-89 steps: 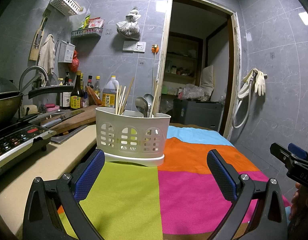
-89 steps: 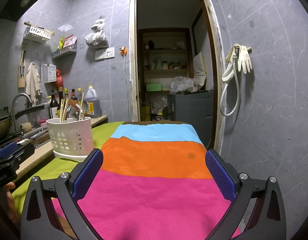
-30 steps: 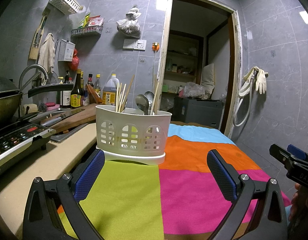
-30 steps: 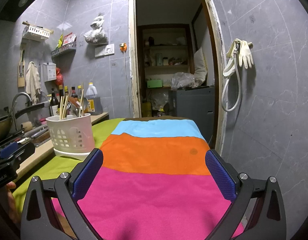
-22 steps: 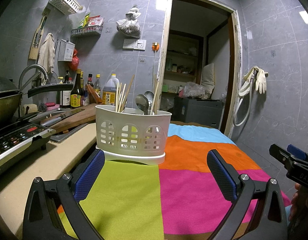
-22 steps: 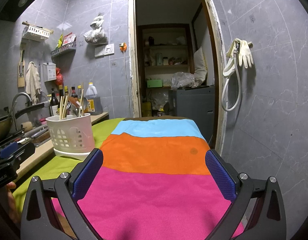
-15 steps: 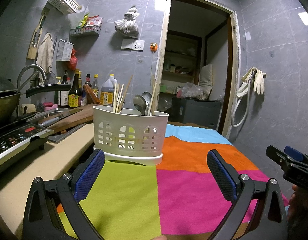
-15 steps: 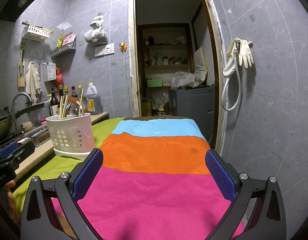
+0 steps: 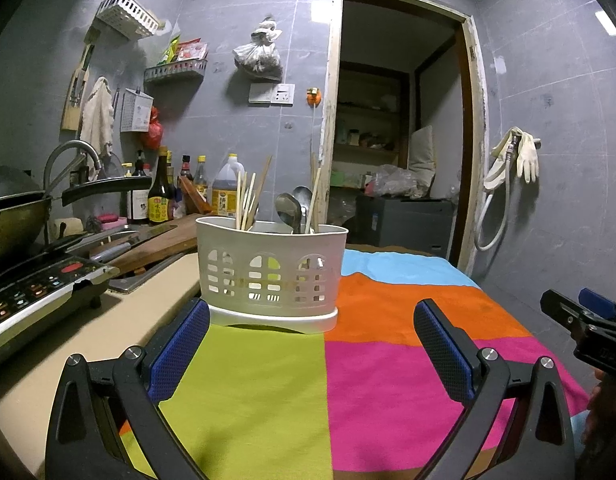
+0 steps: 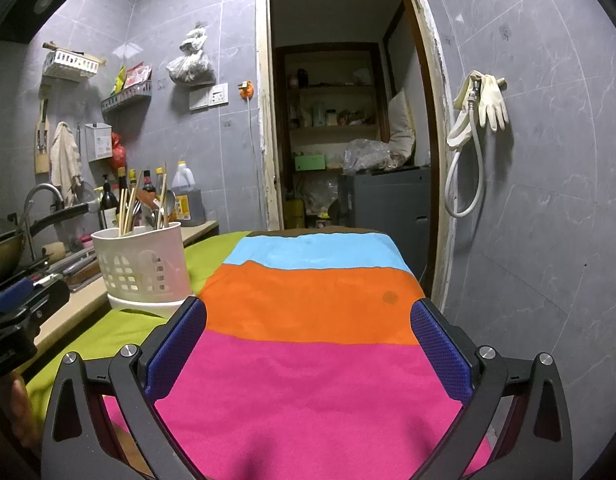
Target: Organize utensils
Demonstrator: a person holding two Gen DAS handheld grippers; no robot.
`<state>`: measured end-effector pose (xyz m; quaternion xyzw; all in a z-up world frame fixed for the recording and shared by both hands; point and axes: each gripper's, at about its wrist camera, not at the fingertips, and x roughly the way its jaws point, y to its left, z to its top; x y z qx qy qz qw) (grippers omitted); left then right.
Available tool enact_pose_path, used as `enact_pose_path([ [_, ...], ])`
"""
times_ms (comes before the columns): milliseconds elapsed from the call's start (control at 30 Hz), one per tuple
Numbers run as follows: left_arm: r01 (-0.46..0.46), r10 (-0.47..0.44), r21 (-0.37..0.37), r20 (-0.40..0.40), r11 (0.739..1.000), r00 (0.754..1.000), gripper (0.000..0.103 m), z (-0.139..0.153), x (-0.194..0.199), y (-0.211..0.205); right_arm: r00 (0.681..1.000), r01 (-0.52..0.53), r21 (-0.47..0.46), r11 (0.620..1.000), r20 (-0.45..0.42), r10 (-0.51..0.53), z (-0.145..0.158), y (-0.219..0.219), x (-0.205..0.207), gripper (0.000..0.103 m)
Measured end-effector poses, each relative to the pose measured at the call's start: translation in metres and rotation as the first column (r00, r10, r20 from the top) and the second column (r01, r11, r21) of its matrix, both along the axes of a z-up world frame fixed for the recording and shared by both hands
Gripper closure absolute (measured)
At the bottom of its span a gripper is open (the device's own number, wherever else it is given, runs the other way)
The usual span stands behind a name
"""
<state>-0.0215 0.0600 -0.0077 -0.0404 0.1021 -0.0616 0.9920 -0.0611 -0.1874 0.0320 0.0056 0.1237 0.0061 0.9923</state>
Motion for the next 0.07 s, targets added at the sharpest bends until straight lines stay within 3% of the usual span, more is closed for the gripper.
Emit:
enact_pose_path([
  [67,-0.001,0.001,-0.002,-0.005,1.0,1.0,0.003,-0.0002,0.0009,0.0004,1.0,0.0,0.0,1.0,0.001,0.0,0.0012,-0.0034,0.0045,0.0],
])
